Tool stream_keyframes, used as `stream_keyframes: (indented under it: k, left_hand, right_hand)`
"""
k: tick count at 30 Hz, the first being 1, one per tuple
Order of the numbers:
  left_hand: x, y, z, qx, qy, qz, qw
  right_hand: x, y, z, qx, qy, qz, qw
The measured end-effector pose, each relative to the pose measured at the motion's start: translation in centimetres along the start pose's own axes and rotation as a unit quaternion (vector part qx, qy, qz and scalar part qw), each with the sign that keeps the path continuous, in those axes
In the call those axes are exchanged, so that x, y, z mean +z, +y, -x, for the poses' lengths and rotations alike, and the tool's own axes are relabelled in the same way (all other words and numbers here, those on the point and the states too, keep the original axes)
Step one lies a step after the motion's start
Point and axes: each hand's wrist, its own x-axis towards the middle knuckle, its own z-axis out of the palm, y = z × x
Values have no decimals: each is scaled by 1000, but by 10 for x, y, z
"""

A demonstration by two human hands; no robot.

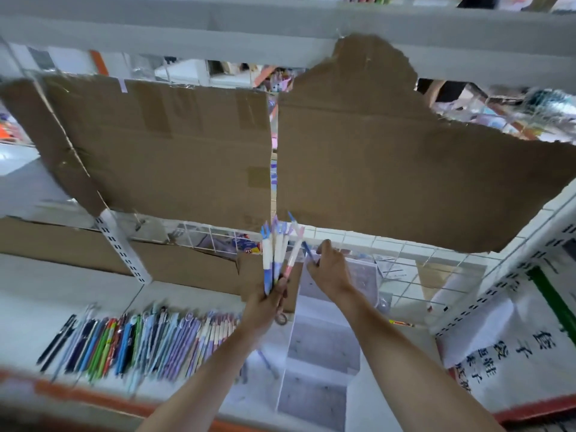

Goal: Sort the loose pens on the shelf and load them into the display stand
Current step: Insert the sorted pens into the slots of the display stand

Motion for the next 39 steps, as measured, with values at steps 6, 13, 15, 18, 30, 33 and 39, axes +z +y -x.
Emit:
stream_keyframes:
  k: [6,13,15,18,30,33,39]
  left_hand:
    - [0,8,7,-4,35,31,999]
    - [-3,17,15,9,62,1,998]
    - [-5,18,14,1,53,7,999]
    - [-8,23,9,-13,48,4,999]
    - [-27,22,-23,-8,-59,-21,998]
    - [-29,23,-31,3,-81,-8,997]
    - [-30,21,-53,25,-114,3,993]
  right_hand:
    - [-8,-3,-14,-32,-48,30,998]
    - [-12,-4,-19,-68,-48,26,996]
    - [-12,-5,-18,-82,-44,48,995]
    - [-13,-15,-18,-112,-35,89,989]
    - [-20,-5,-11,16,15,-45,999]
    - [-14,-7,-12,20,25,-29,999]
    - [-8,-22,-15,24,39,44,998]
